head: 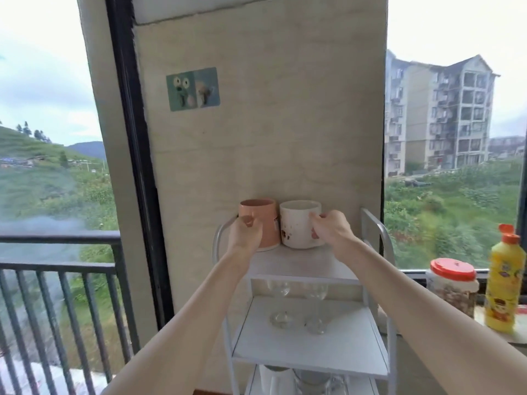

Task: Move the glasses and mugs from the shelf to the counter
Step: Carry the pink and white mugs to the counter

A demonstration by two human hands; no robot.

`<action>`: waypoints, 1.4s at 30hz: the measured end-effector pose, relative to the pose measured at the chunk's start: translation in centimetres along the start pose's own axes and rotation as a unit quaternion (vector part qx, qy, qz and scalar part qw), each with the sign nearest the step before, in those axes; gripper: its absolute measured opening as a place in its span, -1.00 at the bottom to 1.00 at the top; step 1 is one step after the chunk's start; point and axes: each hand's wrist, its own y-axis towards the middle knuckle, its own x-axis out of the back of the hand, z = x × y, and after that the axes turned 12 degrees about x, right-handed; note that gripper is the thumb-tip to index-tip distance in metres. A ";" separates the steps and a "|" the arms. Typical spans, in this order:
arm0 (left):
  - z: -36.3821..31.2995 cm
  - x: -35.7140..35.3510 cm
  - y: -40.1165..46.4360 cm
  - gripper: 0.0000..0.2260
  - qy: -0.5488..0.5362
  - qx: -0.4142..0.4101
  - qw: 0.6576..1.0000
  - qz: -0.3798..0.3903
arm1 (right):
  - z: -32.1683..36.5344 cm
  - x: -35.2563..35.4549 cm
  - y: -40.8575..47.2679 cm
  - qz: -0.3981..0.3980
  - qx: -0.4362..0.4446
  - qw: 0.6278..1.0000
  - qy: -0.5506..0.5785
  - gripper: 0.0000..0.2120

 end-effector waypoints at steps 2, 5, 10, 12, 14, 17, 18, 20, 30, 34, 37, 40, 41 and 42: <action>-0.1 -0.3 0.9 -0.72 -0.023 0.022 0.999 0.009 | -0.3 -0.1 0.3 -0.001 -0.014 1.000 0.014 -0.68; 0.2 -0.6 1.9 -0.76 -0.062 0.053 0.996 0.029 | -0.1 0.0 0.4 0.007 -0.038 0.999 0.017 -0.75; 0.2 -0.6 3.1 -0.90 -0.086 0.075 0.992 0.054 | 0.8 0.2 0.3 0.022 -0.097 0.992 0.079 -0.84; 0.3 -0.7 3.2 -0.83 -0.088 0.069 0.992 0.057 | 0.9 0.4 0.3 0.039 -0.122 0.985 0.117 -0.87; 0.4 -0.8 3.2 -0.78 -0.084 0.055 0.993 0.058 | 0.8 0.5 0.2 0.040 -0.129 0.975 0.179 -0.88; 0.7 -0.6 2.9 -0.76 -0.087 0.046 0.994 0.054 | 0.4 0.2 -0.1 0.013 -0.112 0.968 0.222 -0.90; 0.7 -0.4 2.8 -0.77 -0.092 0.046 0.993 0.051 | 0.3 0.2 -0.3 0.008 -0.105 0.969 0.224 -0.89; 0.8 0.0 2.3 -0.78 -0.102 0.048 0.993 0.048 | 0.1 0.4 -0.6 0.002 -0.090 0.970 0.227 -0.87; -0.8 2.0 -4.0 -0.76 -0.129 -0.019 0.991 0.044 | 3.5 4.4 -5.0 -0.027 0.042 0.971 0.235 -0.71; -2.0 2.7 -7.9 -0.74 -0.148 -0.059 0.985 0.062 | 4.5 6.4 -9.4 -0.055 0.085 0.974 0.204 -0.70; -1.9 3.0 -11.1 -0.72 -0.147 -0.083 0.982 0.085 | 4.8 8.9 -13.2 -0.083 0.101 0.970 0.205 -0.72; -0.8 3.2 -14.5 -0.71 -0.143 -0.089 0.980 0.109 | 4.8 12.0 -17.5 -0.112 0.108 0.968 0.196 -0.73; -0.2 3.1 -15.7 -0.72 -0.145 -0.085 0.979 0.118 | 4.6 13.1 -19.0 -0.119 0.105 0.968 0.195 -0.72; 0.4 2.9 -17.0 -0.73 -0.148 -0.076 0.978 0.129 | 4.4 14.2 -20.6 -0.127 0.100 0.968 0.194 -0.72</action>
